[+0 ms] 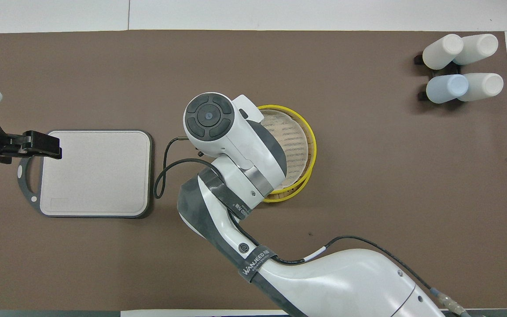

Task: Place bun in steamer
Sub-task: 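Lower the lid onto the steamer and open the right gripper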

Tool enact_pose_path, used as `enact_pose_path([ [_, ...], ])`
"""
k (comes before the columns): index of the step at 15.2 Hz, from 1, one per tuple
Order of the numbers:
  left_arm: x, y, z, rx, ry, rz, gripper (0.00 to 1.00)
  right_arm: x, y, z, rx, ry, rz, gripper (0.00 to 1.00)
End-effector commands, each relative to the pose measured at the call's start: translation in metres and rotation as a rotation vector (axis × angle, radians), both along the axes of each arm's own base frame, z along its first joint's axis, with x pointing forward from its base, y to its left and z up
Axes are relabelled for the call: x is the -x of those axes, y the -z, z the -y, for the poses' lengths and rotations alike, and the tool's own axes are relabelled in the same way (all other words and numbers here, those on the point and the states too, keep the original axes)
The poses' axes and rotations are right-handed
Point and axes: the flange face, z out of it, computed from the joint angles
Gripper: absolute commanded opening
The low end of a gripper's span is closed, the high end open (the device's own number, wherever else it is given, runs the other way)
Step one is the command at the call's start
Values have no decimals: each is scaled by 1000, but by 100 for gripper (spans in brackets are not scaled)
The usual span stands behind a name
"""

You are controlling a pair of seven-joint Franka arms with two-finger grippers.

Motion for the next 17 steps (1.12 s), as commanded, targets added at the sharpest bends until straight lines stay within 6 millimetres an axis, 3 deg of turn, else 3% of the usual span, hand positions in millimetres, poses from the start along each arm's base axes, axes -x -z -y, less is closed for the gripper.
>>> enact_pose_path([
  [1,-5,-4,0,15,8,3,100,11,-8,4,5,27,6,0],
  [16,-2,-16,-2,15,11,25,100,26,6,2,-2,13,14,0],
  [17,-2,-16,-2,15,11,26,100,26,7,2,-1,15,12,14],
])
